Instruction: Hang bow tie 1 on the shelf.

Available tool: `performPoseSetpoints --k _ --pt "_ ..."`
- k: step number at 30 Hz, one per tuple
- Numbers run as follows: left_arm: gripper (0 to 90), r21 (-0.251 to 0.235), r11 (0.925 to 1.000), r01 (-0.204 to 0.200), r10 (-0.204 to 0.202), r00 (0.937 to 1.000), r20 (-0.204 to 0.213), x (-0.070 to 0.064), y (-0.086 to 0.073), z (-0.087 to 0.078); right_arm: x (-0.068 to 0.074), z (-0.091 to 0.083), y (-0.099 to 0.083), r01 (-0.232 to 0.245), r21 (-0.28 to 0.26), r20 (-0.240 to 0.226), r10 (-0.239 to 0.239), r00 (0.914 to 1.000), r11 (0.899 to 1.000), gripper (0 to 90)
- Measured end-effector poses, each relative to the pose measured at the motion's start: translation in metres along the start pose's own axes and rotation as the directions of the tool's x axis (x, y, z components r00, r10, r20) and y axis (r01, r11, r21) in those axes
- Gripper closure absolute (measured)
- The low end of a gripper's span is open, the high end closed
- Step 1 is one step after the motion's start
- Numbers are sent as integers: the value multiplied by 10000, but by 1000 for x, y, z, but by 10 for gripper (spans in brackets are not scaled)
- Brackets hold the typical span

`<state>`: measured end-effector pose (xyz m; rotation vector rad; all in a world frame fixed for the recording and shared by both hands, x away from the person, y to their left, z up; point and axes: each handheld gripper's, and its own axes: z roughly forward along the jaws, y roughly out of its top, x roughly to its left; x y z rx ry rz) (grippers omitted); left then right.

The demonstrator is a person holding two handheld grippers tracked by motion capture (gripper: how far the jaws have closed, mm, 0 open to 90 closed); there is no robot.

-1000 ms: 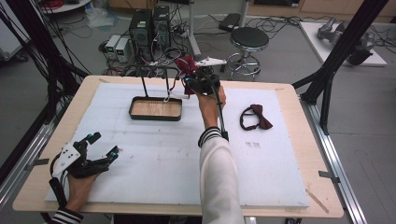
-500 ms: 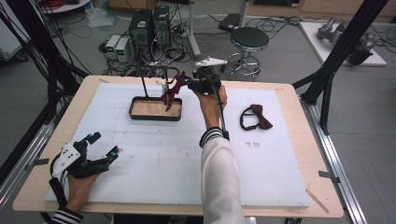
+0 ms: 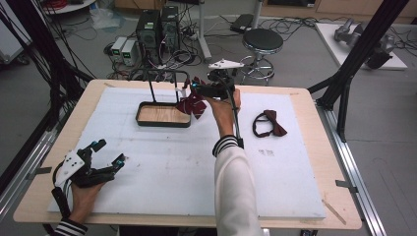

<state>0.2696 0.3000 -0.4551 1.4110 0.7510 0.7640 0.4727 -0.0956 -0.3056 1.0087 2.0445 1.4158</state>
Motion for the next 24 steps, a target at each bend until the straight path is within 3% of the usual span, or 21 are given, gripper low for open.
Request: performPoseSetpoints --k 5,11,13,18,21,24 --pt "124 -22 10000 0 0 10000 -6 0 0 0 -3 -16 4 -168 -234 -182 163 9997 9996 242" --pt "123 -5 10000 15 -15 10000 -2 0 0 0 -6 -46 8 -129 -666 -358 106 9993 9977 232" --pt "124 2 10000 10 -10 10000 -6 0 0 0 -6 -58 4 109 -1035 -199 -130 9997 9946 246" --pt "123 17 10000 1 -1 10000 0 0 0 0 -12 -83 -2 23 -722 -285 -43 9996 9974 224" --pt "124 15 10000 29 -29 10000 13 0 0 1 -13 -101 -3 251 -1266 -58 -260 9996 9916 243" --pt "124 48 9999 99 -100 9999 41 1 0 1 -14 -116 -10 235 -1349 -36 -243 9997 9906 242"
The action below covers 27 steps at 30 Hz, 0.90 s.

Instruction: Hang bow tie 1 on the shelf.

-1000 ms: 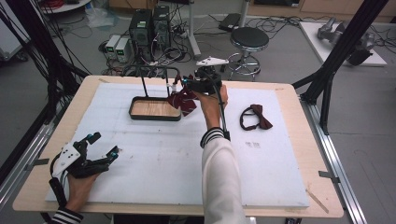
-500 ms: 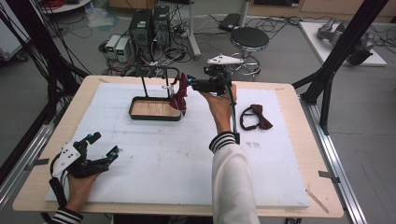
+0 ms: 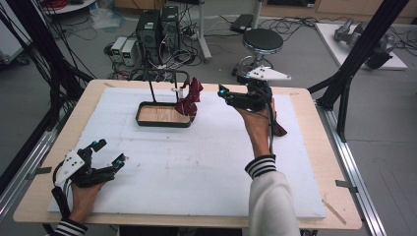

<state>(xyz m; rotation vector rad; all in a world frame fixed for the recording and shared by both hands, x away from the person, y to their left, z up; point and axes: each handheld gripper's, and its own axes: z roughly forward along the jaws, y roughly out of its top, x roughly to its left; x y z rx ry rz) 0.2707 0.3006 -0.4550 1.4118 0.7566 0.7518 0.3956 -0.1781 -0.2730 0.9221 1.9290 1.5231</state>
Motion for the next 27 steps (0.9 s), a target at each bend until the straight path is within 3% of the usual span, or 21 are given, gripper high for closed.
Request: performPoseSetpoints --k 8,14,20,27 --pt "123 8 10000 -5 5 10000 8 0 0 0 -10 -45 -18 30 -351 380 -17 9993 9994 217" --pt "124 -14 10000 -33 33 10000 13 0 0 0 -19 -70 -32 -250 -596 702 292 9971 9979 160" --pt "124 -7 10000 -38 38 10000 13 0 0 0 -18 -85 -41 -151 -743 1022 227 9945 9971 98" --pt "123 13 10000 -47 47 10000 17 0 0 0 -15 -88 -46 -42 -816 1113 133 9937 9967 95"
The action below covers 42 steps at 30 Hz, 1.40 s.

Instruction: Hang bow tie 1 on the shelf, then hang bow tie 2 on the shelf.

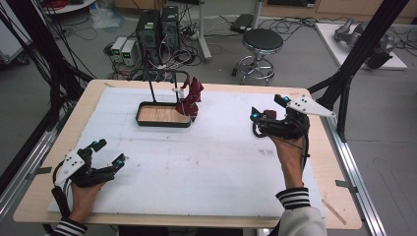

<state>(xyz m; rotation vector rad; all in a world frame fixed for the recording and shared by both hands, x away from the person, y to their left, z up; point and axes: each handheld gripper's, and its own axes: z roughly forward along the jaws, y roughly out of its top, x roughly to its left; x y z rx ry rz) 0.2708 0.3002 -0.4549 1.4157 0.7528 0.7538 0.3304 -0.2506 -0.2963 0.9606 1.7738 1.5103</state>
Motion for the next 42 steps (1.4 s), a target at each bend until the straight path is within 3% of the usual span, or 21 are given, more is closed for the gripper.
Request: performPoseSetpoints --k 20,42 --pt "123 14 10000 -50 50 10000 -17 -1 0 0 8 -9 -28 79 150 61 -80 9999 9999 96" --pt "124 15 10000 -28 28 10000 -37 -1 0 0 3 -2 -33 28 525 -37 -26 10000 9986 96"
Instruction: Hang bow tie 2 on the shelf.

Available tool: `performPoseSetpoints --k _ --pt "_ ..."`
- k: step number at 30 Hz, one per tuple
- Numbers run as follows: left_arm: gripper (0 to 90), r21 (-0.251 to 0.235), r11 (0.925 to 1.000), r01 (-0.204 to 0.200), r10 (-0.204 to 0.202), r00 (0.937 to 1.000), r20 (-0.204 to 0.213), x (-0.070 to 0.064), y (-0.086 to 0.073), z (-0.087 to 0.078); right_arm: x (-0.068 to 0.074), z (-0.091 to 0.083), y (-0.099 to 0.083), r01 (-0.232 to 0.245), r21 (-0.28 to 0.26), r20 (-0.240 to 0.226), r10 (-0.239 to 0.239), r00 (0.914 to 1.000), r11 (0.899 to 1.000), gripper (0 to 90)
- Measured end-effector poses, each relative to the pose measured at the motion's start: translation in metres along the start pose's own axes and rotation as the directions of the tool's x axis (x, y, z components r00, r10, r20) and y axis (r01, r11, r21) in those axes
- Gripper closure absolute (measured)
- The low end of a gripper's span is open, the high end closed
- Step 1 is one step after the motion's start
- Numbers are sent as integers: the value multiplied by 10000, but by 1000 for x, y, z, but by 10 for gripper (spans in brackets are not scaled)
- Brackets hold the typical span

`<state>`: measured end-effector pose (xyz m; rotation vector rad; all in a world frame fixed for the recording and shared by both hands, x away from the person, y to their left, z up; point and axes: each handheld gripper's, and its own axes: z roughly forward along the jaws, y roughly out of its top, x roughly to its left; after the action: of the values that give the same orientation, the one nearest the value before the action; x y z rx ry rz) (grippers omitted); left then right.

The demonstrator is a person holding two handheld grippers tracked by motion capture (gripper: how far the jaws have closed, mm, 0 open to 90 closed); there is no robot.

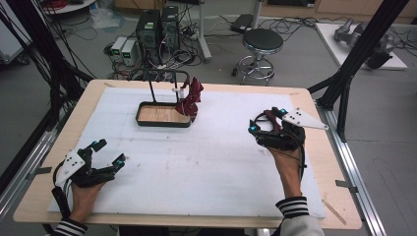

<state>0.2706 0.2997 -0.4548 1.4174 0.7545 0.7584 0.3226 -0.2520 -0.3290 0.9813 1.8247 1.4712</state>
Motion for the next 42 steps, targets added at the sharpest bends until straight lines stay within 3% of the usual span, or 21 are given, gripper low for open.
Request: performPoseSetpoints --k 9,18,31,42 --pt "124 -19 10000 14 -13 10000 15 0 0 0 -9 10 -1 -24 662 86 18 10000 9978 96" --pt "124 -14 10000 26 -26 10000 16 0 0 0 -30 20 -1 -76 1482 257 39 9997 9889 96" --pt "124 -7 10000 21 -21 10000 20 0 0 0 -57 39 1 44 2703 435 -168 9989 9628 97" --pt "124 -8 10000 12 -12 10000 15 0 0 0 -79 49 -3 -1 3377 563 -201 9982 9412 97"
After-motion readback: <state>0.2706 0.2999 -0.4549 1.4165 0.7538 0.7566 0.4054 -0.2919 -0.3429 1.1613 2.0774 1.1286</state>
